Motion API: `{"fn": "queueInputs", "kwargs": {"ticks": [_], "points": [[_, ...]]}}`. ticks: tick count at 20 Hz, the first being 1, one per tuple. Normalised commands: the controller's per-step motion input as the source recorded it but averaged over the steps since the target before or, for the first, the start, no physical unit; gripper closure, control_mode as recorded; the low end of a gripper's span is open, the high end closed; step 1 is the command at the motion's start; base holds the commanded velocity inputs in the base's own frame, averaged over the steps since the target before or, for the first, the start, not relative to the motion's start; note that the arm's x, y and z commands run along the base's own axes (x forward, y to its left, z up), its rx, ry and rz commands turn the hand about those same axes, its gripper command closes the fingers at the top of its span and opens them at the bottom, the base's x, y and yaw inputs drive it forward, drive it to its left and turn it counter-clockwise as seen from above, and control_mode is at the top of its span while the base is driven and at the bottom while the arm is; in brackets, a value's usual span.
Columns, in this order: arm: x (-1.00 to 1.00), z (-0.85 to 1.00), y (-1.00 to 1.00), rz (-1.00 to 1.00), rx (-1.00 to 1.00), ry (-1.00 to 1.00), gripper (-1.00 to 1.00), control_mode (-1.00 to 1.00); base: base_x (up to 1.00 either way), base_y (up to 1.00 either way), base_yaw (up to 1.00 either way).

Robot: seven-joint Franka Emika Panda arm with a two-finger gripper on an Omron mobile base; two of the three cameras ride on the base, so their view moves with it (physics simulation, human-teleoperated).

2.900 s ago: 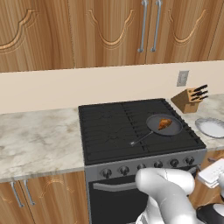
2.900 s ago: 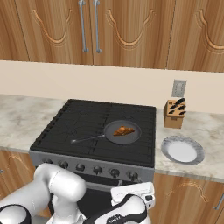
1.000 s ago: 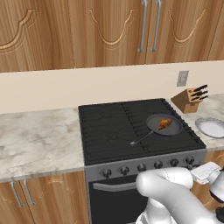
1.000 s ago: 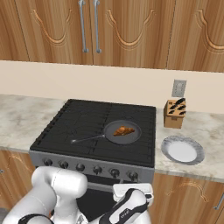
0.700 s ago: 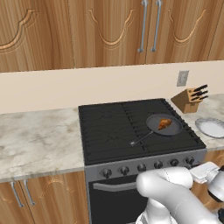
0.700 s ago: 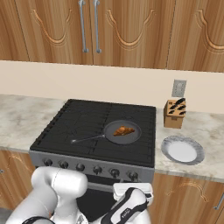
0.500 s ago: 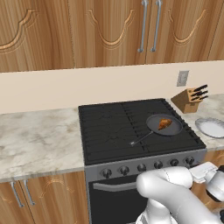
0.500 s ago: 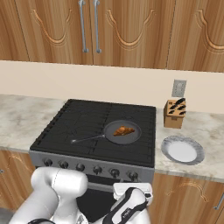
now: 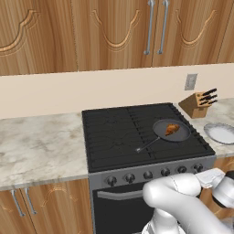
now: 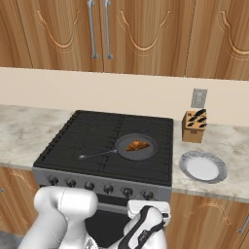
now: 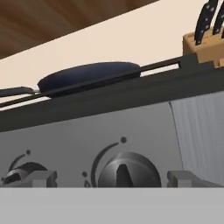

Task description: Pick the croissant and place it on the pan. Then turn on the stove to warm the croissant.

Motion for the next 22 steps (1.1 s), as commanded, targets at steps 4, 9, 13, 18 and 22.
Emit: {"fn": "queueInputs", "kwargs": {"ticks": [4, 9, 13, 18, 22], "points": [[0.15, -0.1, -0.1, -0.04, 0.03, 0.0, -1.0, -1.0, 0.0, 0.0, 0.0], [0.12, -0.17, -0.04, -0.04, 0.01, 0.0, -1.0, -1.0, 0.0, 0.0, 0.0], [0.1, -0.09, 0.0, -0.01, 0.0, 0.0, -1.0, -1.0, 0.0, 0.0, 0.0], [0.17, -0.01, -0.06, 0.0, 0.0, 0.0, 1.0, -1.0, 0.0, 0.0, 0.0], [0.11, 0.0, -0.24, 0.0, 0.0, 0.0, 1.0, -1.0, 0.0, 0.0, 0.0]]}}
